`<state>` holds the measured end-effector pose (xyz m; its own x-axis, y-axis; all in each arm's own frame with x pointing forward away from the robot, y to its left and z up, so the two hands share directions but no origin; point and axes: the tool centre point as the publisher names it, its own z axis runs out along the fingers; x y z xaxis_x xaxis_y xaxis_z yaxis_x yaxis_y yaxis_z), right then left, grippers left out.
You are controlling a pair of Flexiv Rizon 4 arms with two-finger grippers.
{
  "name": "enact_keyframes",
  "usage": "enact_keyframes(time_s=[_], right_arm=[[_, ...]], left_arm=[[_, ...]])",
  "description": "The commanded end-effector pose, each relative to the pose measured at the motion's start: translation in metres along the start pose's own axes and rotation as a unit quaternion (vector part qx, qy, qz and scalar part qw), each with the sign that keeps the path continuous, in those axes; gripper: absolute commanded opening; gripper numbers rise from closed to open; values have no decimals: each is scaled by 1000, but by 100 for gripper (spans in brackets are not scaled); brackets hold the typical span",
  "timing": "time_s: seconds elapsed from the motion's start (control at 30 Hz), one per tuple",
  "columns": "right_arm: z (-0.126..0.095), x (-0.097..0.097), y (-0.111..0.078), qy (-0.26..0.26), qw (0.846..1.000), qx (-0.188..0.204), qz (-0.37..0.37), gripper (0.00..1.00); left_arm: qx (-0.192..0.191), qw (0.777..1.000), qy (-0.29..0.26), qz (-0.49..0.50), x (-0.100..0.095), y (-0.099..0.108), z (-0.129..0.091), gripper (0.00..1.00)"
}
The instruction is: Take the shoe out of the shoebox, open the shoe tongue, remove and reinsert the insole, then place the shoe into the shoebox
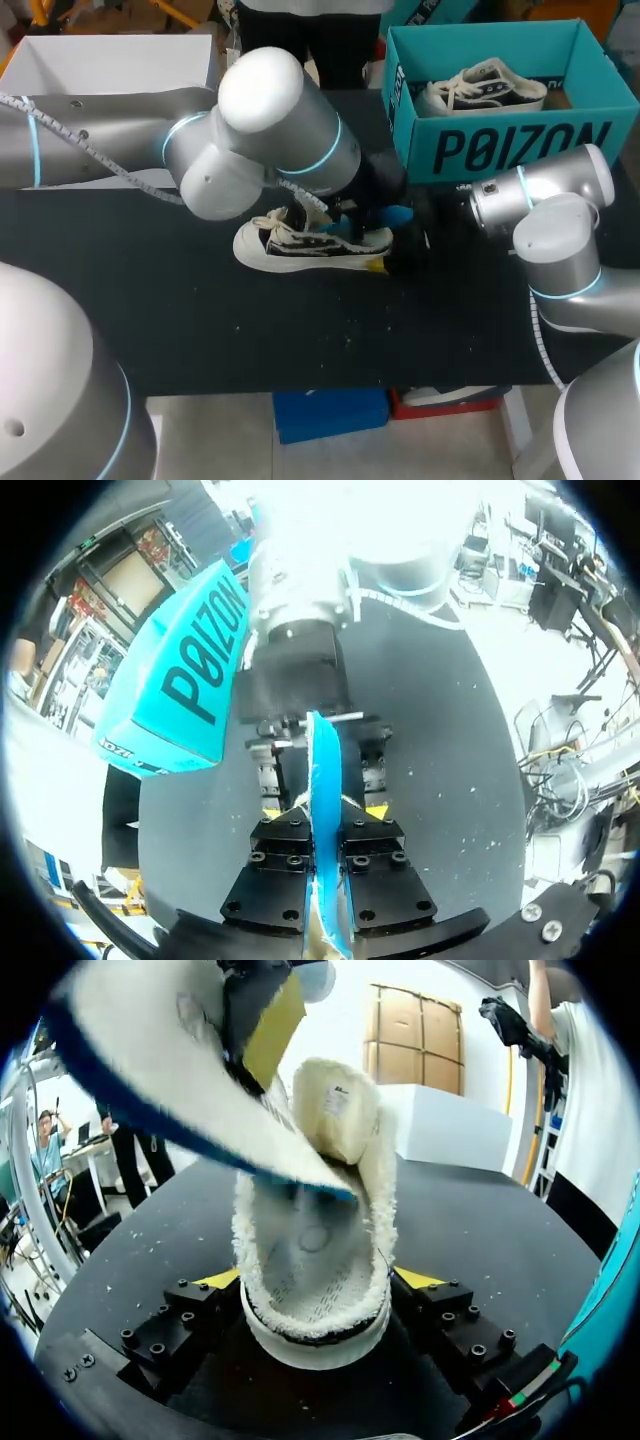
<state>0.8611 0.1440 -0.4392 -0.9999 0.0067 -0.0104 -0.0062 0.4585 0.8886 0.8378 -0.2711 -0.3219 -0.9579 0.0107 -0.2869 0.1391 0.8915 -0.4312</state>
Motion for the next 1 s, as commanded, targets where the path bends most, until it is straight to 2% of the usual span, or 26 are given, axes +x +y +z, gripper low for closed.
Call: enact_keyframes(time_s=[0.03,0.2,0.43,0.53,0.6,1.0], right_arm=[[1,0,-2,-1,1000,1,0,0],[1,0,-2,-1,1000,1,0,0],[1,0,-2,-1,1000,1,0,0],[1,0,-2,-1,1000,1,0,0],[1,0,-2,-1,1000,1,0,0],[1,0,-2,-1,1000,1,0,0]], left_arm=[[34,999,17,-10,1,-19,-48,0],[83,996,30,-28,-3,-63,-94,0],[151,983,64,-82,-13,-114,-157,0],[184,971,94,-117,-18,-131,-182,0],[211,957,136,-148,-23,-139,-196,0],[211,957,136,-148,-23,-139,-196,0]])
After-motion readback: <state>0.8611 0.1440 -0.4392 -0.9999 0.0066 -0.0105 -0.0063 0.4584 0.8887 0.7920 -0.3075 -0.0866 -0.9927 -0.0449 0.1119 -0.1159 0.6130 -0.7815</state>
